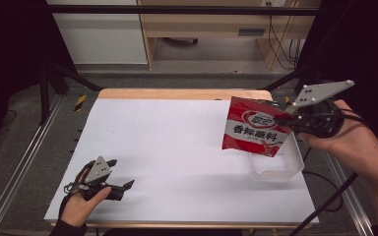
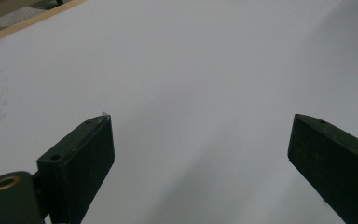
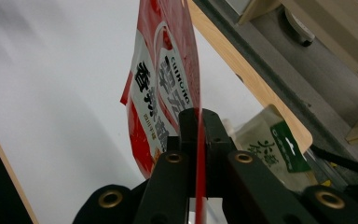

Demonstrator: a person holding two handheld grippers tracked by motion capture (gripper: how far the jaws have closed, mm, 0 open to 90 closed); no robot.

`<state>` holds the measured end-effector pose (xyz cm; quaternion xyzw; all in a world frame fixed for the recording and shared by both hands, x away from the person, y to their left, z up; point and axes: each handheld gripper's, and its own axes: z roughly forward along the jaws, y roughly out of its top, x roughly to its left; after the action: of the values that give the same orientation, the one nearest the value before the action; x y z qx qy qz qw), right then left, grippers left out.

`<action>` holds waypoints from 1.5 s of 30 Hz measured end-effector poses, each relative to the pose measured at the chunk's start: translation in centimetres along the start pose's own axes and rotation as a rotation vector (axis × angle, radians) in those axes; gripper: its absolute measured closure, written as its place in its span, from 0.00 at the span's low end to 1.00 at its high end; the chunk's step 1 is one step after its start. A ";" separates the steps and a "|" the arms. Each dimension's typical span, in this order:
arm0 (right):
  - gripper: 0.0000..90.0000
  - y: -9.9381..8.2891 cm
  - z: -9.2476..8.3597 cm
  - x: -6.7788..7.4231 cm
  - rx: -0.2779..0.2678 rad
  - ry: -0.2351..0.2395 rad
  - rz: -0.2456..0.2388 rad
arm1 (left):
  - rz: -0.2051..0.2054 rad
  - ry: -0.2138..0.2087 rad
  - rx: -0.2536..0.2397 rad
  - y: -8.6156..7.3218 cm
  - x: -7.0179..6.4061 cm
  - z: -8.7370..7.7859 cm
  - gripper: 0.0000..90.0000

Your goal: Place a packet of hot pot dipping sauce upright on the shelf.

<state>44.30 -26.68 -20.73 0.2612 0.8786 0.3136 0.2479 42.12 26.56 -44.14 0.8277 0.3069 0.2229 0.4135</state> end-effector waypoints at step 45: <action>1.00 -6.0 1.5 -4.1 0.141 -0.030 0.105 | 0.012 -0.011 0.032 -0.6 0.2 0.4 0.08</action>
<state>46.39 -32.58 -24.76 0.3286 0.8798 0.2595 0.2249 42.30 26.76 -44.80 0.8373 0.3032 0.2157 0.4006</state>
